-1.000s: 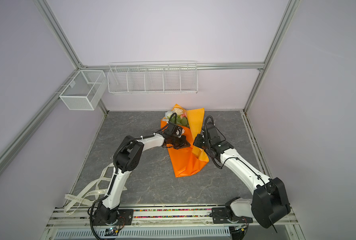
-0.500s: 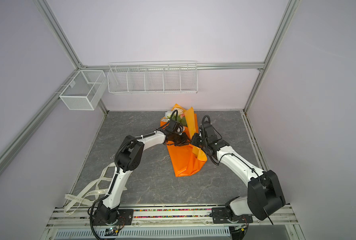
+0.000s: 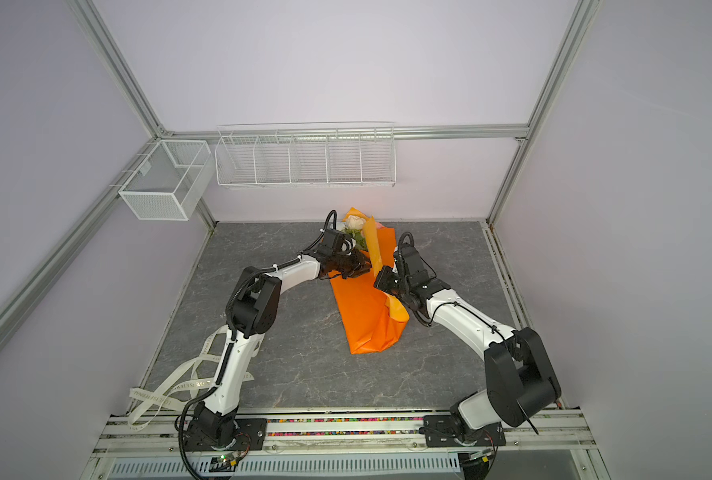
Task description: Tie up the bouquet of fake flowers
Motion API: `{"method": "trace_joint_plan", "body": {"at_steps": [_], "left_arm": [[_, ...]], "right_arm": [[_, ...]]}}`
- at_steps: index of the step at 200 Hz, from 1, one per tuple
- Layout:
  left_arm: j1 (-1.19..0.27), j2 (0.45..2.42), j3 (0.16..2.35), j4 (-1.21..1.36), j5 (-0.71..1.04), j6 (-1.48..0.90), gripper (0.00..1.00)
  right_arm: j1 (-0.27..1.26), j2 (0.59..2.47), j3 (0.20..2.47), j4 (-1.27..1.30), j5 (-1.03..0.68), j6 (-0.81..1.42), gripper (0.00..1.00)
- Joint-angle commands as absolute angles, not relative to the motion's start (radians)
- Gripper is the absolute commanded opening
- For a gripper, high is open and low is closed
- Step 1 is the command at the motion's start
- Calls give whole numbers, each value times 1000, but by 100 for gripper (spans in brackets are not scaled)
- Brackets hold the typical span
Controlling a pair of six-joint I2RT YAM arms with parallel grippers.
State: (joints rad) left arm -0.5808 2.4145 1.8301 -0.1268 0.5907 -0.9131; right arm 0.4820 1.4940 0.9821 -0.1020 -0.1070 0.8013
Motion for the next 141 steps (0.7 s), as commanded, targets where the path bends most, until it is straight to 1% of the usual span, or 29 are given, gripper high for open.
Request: {"method": "trace_joint_plan", "body": {"at_steps": [1,26,37,66,102,118,141], "left_arm": [[-578,2323,1782,-107,562,-936,34],[-545,2192,1665,-114,493,-930,34],[-526,2139,1619,-118,495,-928,34],[-490,1999,1458,-126,463,-925,37],[-472,1835,1257,-87,413,-969,47],[-466,1780,1175,-11,419,-1014,54],[-468,1712,1087,101,426,-1074,59]], "right_arm": [[494,1538,983,-63,-165,816,7],[508,1589,1014,-59,-198,826,7],[517,1607,1028,-54,-207,829,7],[544,1652,1078,-102,-179,824,7],[569,1691,1123,-143,-164,799,7],[578,1707,1139,-160,-152,792,7],[583,1726,1154,-168,-151,784,7]]}}
